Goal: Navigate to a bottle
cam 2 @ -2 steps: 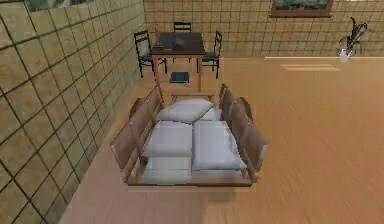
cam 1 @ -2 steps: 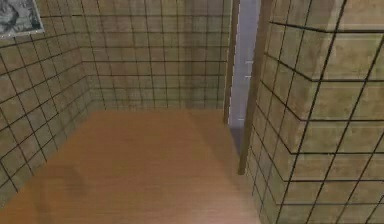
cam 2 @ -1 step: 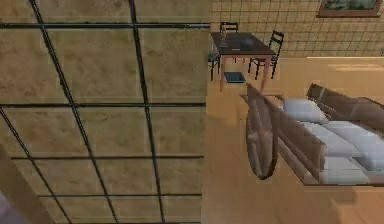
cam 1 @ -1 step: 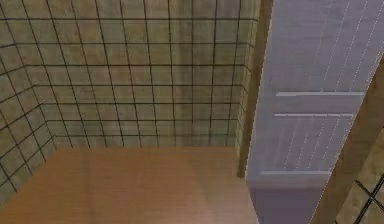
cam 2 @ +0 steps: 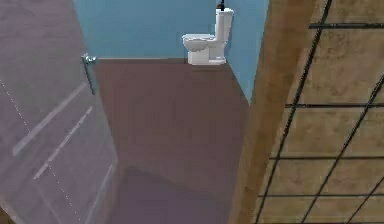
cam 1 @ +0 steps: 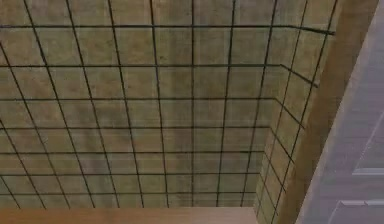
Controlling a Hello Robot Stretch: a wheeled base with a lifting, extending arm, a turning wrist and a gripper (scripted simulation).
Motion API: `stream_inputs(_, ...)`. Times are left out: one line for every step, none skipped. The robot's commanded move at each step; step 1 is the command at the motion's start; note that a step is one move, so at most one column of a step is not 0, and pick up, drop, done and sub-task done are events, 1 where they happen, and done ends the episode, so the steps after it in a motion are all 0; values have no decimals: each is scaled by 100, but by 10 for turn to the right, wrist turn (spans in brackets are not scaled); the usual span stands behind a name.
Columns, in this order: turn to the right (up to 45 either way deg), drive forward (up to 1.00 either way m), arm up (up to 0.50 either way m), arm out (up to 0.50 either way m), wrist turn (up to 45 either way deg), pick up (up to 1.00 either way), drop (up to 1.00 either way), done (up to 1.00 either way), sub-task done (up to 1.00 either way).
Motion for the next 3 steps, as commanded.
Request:
stream_inputs(360,0,0,0,0,0,0,0,0)
stream_inputs(30,0,0,0,0,0,0,0,0)
stream_inputs(0,30,0,0,0,0,0,0,0)
